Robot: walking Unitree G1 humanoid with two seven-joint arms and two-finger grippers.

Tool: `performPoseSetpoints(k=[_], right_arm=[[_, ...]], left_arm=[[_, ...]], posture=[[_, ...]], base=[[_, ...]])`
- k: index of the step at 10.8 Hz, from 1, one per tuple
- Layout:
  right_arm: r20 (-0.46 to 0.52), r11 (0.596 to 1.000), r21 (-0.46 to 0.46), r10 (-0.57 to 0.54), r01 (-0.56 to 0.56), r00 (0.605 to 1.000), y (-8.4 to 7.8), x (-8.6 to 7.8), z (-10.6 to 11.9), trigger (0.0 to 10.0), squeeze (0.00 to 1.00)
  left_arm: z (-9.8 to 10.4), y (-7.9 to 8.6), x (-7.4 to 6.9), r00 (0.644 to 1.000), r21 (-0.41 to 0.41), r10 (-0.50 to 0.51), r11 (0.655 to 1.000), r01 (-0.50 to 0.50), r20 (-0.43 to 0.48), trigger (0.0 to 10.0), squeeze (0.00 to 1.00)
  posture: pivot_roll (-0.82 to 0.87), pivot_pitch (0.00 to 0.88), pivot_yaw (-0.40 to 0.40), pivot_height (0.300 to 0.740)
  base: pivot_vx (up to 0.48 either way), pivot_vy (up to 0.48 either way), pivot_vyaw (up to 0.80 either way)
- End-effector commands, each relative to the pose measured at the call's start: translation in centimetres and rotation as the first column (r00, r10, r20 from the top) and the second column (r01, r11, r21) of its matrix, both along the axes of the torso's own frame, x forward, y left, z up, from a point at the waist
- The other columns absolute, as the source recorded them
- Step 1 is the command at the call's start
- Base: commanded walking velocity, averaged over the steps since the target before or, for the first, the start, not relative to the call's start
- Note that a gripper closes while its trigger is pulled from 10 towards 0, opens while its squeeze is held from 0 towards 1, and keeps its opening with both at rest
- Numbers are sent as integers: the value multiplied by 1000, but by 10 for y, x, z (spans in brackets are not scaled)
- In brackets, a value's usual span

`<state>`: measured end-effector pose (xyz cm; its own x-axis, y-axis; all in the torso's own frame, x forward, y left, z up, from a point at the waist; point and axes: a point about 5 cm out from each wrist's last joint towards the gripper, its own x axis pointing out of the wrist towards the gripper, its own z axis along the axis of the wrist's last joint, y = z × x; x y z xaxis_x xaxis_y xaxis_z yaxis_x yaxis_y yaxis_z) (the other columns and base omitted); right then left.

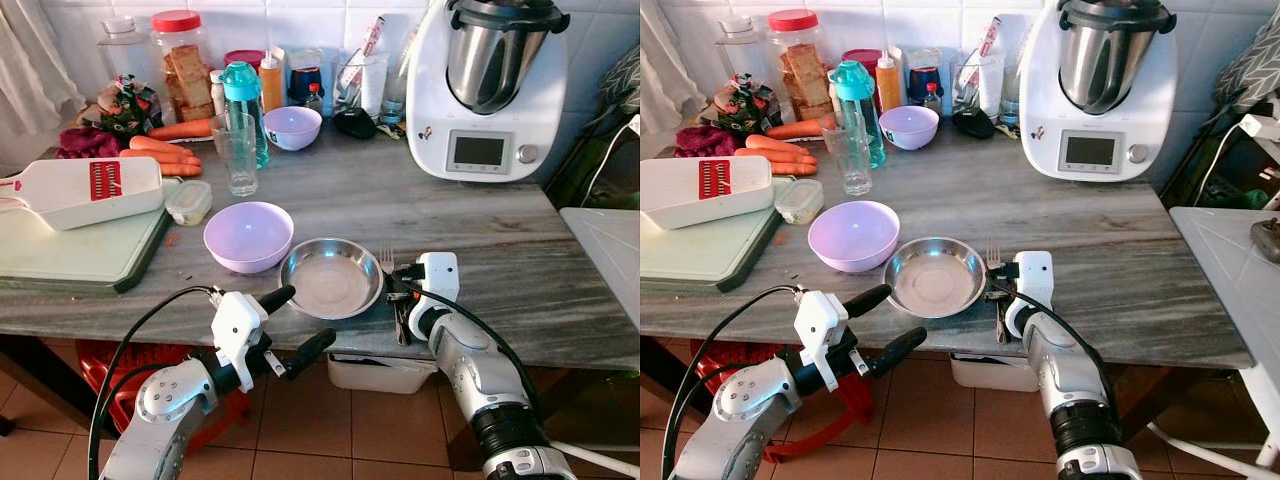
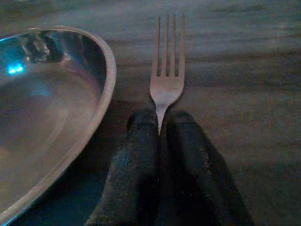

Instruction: Setting the table

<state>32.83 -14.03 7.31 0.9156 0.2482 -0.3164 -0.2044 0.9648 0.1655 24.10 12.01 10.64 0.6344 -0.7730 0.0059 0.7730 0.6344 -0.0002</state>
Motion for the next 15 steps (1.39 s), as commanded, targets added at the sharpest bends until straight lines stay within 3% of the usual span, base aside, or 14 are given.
performPoseSetpoints(k=[1, 5, 8, 13, 15], right_arm=[[-110, 999, -31, -38, 35, 993, -8, -11, -23, 10000, 1000], [-57, 996, -41, -76, 74, 995, -12, -8, -15, 10000, 1000], [97, 992, -40, -113, 117, 989, -18, -1, 11, 10000, 1000], [255, 991, 26, -134, 132, 958, -16, 3, 34, 10000, 1000], [306, 984, -17, -161, 175, 938, -22, 3, 43, 10000, 1000]], left_arm=[[3, -1, 2, 1000, 12, -13, 1000, 12, 16, 10000, 0], [4, -1, 2, 1000, 10, -12, 1000, 12, 26, 10000, 0], [4, -2, 4, 1000, 0, -9, 1000, 9, 29, 10000, 0], [5, -3, 8, 999, -3, 2, 1000, -2, 41, 10000, 0], [6, -2, 9, 999, -4, 5, 1000, -5, 48, 10000, 0]], posture=[[32, 5, 7, 740], [32, 4, 8, 740], [27, 0, 8, 740], [33, 0, 2, 740], [35, 0, 0, 740]], base=[[0, 0, 0], [0, 0, 0], [0, 0, 0], [0, 0, 0], [0, 0, 0]])
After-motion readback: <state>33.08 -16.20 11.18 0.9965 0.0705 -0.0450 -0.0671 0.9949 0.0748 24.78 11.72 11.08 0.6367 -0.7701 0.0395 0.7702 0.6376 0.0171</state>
